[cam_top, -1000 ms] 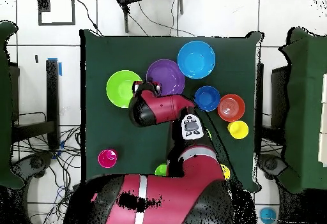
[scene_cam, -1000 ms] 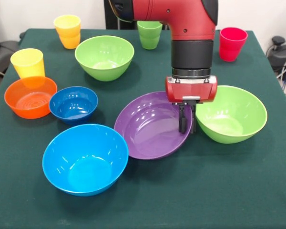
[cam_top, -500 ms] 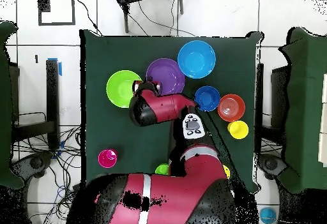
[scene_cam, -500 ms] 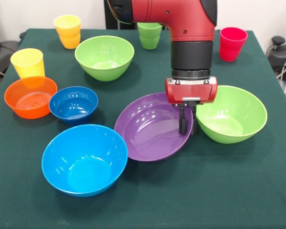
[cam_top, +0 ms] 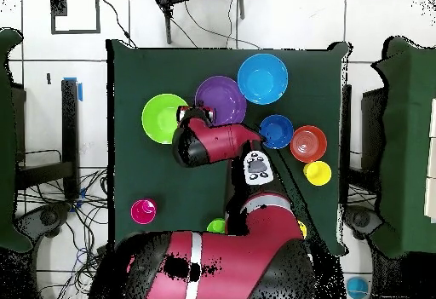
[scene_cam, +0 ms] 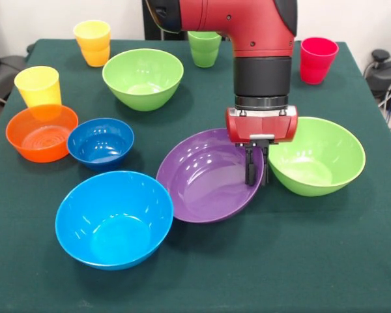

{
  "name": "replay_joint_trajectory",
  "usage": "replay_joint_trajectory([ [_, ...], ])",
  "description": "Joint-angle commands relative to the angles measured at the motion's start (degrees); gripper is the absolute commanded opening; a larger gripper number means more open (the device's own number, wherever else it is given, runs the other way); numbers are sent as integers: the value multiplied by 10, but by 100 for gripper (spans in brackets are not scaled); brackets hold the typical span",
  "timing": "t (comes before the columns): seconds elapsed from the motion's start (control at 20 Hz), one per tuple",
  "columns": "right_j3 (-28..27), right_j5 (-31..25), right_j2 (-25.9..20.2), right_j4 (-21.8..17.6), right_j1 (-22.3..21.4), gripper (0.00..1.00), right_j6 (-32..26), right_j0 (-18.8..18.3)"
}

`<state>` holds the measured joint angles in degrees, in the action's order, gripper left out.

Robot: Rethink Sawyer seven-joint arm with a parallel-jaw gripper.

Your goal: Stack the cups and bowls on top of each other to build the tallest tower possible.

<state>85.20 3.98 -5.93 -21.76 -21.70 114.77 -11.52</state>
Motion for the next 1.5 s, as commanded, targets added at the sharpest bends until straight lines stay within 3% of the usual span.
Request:
replay_joint_trajectory([
  [0.05, -2, -69, -47, -39, 61, 0, -11, 1],
  [1.5, 44, -78, -24, 5, 22, 0, 40, 44],
])
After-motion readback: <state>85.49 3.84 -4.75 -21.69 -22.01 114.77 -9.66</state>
